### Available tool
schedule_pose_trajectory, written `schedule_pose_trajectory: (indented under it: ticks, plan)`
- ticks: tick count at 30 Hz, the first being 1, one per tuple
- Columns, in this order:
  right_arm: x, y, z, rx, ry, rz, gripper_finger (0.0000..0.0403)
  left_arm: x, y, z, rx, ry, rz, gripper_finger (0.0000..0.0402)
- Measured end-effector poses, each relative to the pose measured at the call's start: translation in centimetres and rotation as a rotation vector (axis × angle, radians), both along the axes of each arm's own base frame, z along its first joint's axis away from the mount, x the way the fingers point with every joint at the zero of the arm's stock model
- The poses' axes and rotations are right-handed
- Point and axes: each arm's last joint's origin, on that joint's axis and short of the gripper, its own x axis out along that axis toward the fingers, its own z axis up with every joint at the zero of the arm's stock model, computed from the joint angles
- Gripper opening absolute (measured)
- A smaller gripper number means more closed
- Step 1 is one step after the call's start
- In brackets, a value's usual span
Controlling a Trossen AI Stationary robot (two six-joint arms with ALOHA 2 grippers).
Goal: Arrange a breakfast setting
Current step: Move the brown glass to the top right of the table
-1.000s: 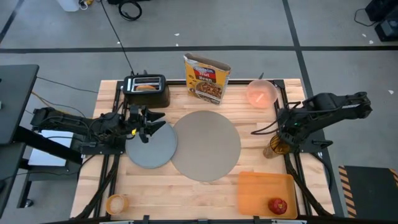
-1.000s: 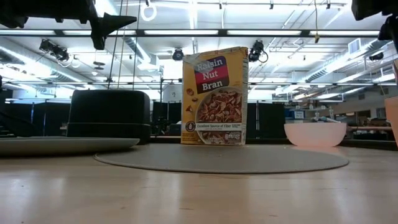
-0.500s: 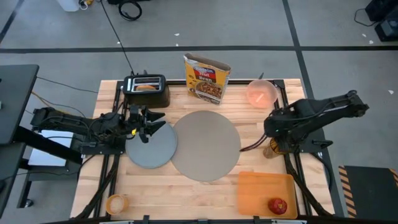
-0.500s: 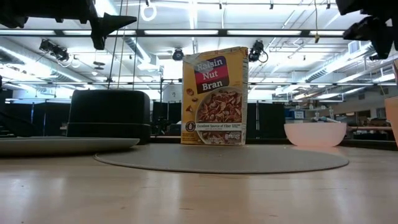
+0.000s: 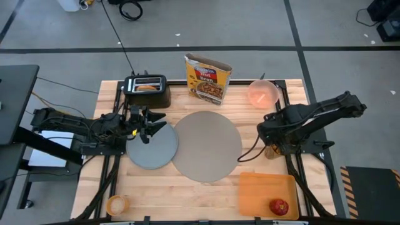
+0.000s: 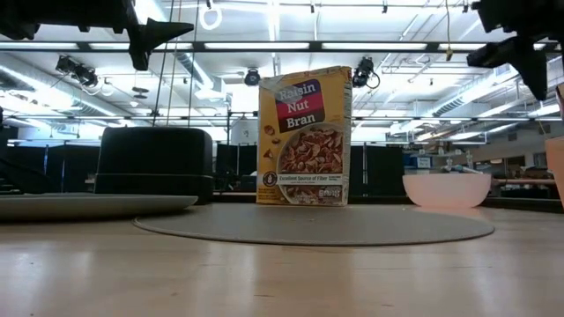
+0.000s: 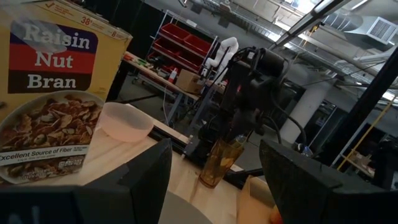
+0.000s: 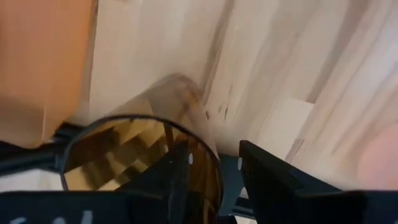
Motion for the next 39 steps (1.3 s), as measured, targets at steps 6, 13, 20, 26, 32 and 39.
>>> schedule_pose_trajectory:
  ticks: [6, 13, 20, 26, 32, 39]
  plan:
    - [-0.2, 0.1, -1.5, 0.035, 0.04, 0.056, 0.0122, 0.0, 0.0, 0.0, 0.0, 0.0, 0.0, 0.0251]
    - [0.0, 0.1, -1.5, 0.021, 0.019, 0.03, 0.0044, 0.0, 0.0, 0.0, 0.0, 0.0, 0.0, 0.0251]
    - [0.1, 0.1, -1.5, 0.019, 0.016, -0.045, 0.0022, 0.0, 0.0, 0.0, 0.001, 0.001, 0.0, 0.0251]
    - [0.6, -0.3, 0.3, -0.001, -0.057, -0.234, 0.0015, 0.0, 0.0, 0.0, 0.001, -0.002, 0.001, 0.0251]
    - [0.8, -2.9, 2.0, -0.066, -0.09, -0.681, 0.0015, -0.1, 0.0, 0.3, -0.001, -0.028, 0.002, 0.0251]
    - [-0.3, -7.7, 2.0, -0.124, -0.044, -1.212, 0.0015, -0.2, 0.0, 0.8, -0.006, -0.08, 0.001, 0.0251]
